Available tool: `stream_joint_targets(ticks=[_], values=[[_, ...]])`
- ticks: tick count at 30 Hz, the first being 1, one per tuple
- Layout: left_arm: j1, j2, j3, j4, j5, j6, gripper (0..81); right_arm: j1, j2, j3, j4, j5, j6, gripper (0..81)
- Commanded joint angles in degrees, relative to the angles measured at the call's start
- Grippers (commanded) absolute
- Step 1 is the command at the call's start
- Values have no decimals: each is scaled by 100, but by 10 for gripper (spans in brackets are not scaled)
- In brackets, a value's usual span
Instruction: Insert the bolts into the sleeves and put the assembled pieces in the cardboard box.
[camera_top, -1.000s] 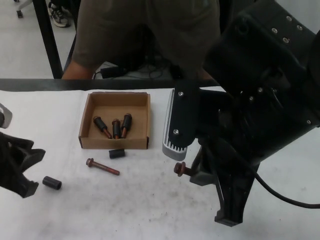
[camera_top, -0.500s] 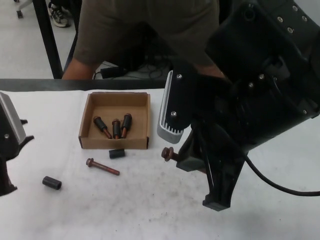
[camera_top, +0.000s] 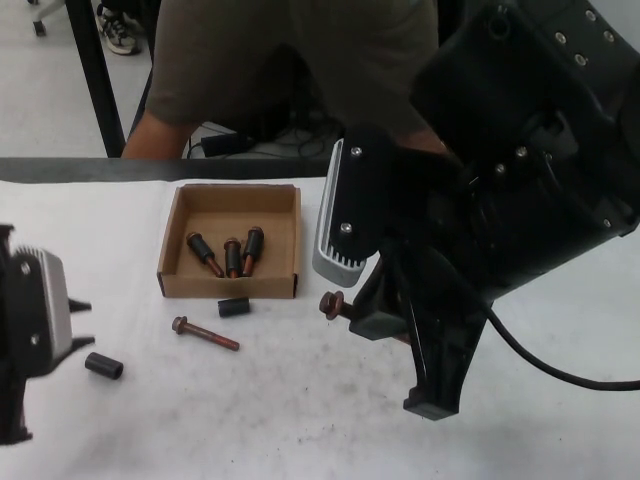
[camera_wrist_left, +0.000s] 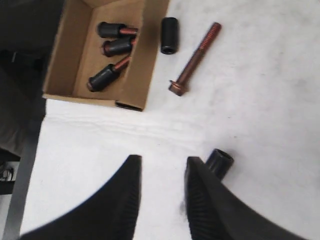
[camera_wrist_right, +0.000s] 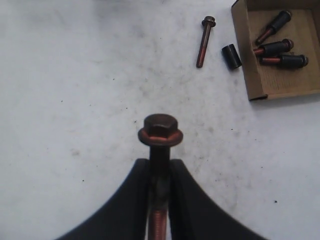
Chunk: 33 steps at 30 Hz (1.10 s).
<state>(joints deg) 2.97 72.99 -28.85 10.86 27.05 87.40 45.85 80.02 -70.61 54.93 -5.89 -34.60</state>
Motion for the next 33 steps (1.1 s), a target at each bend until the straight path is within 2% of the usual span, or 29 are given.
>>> stream_joint_targets(ticks=[1,5,9,13,19,23,33], values=[[-25,76,-13,6,-15,397,293,-23,-78,-4,-39,-85,6,3],[-25,241,-13,6,-114,424,293,-23,-78,52,-17,-85,158,3],[-25,276,-139,255,-514,456,293,-23,-78,91,-34,-85,297,3],[-25,276,-488,948,-445,561,293,-23,-78,207,-86,-85,295,3],[-25,340,-762,1057,-317,610,293,-23,-78,413,-177,-85,319,3],[-158,640,-971,1684,-359,883,293,-23,-78,481,-198,-85,318,3],[-358,1352,-1412,1717,-561,991,293,-23,-78,546,-201,-85,346,3]])
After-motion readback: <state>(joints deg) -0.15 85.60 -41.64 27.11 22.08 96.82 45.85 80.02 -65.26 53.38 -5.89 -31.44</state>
